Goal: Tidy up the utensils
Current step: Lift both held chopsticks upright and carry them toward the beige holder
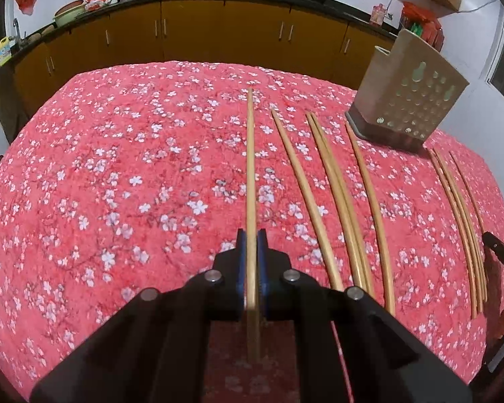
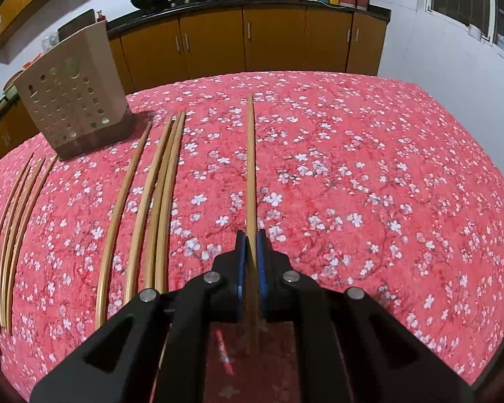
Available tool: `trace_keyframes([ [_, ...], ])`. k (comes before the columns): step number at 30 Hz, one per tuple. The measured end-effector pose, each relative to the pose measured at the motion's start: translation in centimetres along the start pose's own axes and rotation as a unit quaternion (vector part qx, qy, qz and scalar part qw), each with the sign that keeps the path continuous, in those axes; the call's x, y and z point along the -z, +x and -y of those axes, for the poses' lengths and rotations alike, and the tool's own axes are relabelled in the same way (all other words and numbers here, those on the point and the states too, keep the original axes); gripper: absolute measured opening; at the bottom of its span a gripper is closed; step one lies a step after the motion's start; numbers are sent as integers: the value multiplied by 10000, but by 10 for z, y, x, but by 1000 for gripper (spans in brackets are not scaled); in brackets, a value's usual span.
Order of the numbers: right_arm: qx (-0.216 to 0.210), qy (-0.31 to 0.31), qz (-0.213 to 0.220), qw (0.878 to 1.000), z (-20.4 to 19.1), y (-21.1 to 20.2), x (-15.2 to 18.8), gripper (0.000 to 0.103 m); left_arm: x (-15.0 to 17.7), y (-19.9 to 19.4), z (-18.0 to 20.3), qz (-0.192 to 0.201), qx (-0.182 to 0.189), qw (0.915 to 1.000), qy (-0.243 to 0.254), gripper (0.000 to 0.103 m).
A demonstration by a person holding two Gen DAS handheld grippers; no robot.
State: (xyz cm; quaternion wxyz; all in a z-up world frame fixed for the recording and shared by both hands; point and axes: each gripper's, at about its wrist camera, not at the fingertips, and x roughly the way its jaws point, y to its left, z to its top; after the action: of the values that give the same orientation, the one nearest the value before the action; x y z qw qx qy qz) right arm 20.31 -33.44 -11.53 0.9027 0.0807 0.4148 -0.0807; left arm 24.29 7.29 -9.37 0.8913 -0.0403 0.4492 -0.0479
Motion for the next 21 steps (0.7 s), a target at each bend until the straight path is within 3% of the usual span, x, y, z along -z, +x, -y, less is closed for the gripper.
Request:
trace_keyframes([
  [21, -99, 28, 61, 9999, 1, -23, 9, 7, 23, -22, 2, 12, 121, 9999, 89, 8],
])
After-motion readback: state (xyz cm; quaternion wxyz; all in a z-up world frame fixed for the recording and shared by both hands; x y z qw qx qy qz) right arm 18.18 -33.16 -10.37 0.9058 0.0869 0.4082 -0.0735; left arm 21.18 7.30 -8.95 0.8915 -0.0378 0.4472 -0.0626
